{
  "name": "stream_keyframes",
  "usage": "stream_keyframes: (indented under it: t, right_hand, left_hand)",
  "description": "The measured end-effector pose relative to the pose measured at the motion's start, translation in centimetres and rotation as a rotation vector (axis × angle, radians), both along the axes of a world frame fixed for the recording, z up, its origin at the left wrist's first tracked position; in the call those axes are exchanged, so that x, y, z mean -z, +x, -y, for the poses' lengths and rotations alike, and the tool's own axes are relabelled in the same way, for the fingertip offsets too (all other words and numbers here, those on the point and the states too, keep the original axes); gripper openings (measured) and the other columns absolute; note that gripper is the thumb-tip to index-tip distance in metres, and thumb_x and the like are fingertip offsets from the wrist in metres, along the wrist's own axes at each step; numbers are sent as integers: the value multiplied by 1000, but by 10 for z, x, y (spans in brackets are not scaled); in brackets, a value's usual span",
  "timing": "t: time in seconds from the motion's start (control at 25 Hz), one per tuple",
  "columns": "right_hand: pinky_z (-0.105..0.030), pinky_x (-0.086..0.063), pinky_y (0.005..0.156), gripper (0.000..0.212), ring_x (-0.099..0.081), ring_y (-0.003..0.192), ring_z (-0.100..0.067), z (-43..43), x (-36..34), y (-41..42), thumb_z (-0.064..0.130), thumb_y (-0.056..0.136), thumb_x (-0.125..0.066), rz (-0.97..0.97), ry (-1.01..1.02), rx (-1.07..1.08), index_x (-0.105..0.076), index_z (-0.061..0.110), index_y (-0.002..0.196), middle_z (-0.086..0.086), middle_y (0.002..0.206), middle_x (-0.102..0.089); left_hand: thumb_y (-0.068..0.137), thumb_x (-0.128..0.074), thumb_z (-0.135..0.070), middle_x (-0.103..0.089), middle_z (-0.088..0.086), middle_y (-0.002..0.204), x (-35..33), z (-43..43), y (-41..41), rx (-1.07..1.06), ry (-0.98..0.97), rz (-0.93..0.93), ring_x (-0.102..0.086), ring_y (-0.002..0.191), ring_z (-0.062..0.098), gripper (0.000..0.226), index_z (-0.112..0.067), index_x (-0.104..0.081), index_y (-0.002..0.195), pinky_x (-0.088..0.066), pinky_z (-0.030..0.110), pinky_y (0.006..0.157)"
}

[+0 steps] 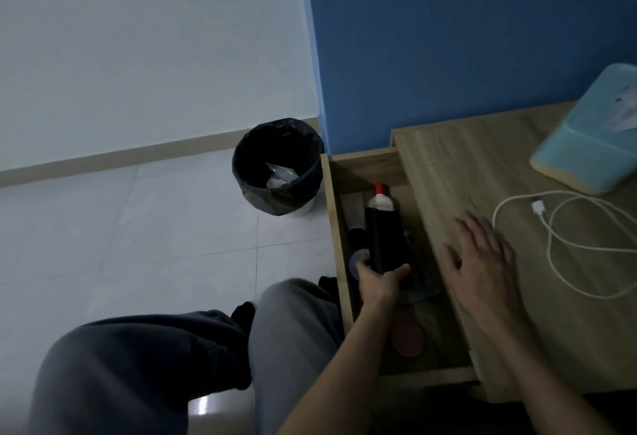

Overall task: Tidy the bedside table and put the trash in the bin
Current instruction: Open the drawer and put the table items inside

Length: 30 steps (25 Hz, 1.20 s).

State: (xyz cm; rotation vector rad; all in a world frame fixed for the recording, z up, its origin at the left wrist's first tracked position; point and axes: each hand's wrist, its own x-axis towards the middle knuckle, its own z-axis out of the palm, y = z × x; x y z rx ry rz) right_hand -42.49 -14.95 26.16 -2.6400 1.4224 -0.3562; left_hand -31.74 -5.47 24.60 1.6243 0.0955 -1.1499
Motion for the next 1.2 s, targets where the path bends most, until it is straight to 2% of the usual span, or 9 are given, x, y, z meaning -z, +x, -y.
stream_keyframes:
  t: [0.28,0.52,0.64,0.72,0.8,0.92,1.04,1.12,1.2]
  right_hand:
    - [-46,-31,105,61,-38,134,-26,1,2,0,45,85,-29,42,-21,-4,-47,10,131,-9,142,-47]
    - [-46,-31,106,60,-37,135,-25,0,1,-1,45,86,-30,52,-17,-7,-47,10,131,-9,142,-47]
    - [-47,-31,107,62,-36,136,-25,1,1,-1,47,85,-28,46,-10,-8,-46,11,132,-9,143,-46]
    - [-47,-31,107,62,-36,135,-25,0,0,-2,47,85,-27,41,-6,-10,-47,11,132,-9,143,-46]
    - [-47,-31,106,63,-37,135,-25,0,-1,-1,48,85,-26,37,-8,-12,-47,10,131,-9,142,-47]
    - [-47,-31,106,65,-37,135,-25,0,-2,-1,49,84,-24,32,6,-8,-46,11,132,-9,143,-46]
    - [-47,-33,105,64,-38,134,-24,0,-2,0,49,84,-25,40,8,0,-47,12,132,-7,143,-47]
    - [-46,-34,104,63,-39,134,-23,0,-1,-1,48,84,-25,29,5,9,-49,13,131,-6,143,-47]
    - [-46,-35,103,63,-40,134,-22,1,0,-2,48,84,-25,30,6,16,-49,14,131,-5,142,-48]
  left_hand:
    - [81,-68,-8,-32,15,148,16,-3,-2,154,165,21,-35,135,33,93,-16,-4,148,-33,43,111]
    - [86,-62,-10,-27,16,151,13,-3,-7,247,199,45,-30,138,33,100,-18,16,147,-29,43,112]
    - [88,-60,-14,-37,17,144,6,-3,-5,318,195,129,-42,130,34,88,-17,5,148,-38,45,107]
    - [88,-56,-19,-37,17,140,-4,-3,-4,415,247,280,-49,119,35,73,-17,-10,144,-47,40,93]
    - [86,-54,-21,-34,12,136,-15,-5,0,436,319,494,-47,117,31,59,-18,-24,137,-47,35,83]
    - [87,-54,-21,-40,0,129,-29,-12,7,292,219,769,-48,108,14,43,-23,-39,127,-48,28,82]
    - [86,-55,-16,-40,-4,132,-28,-18,15,162,147,972,-45,118,12,36,-24,-47,120,-45,32,99]
    - [85,-56,-15,-33,1,143,-20,-21,21,121,255,965,-34,132,19,45,-22,-44,127,-33,38,110]
    - [87,-55,-16,-32,4,148,-16,-24,25,133,278,784,-37,133,23,51,-21,-37,135,-38,43,108]
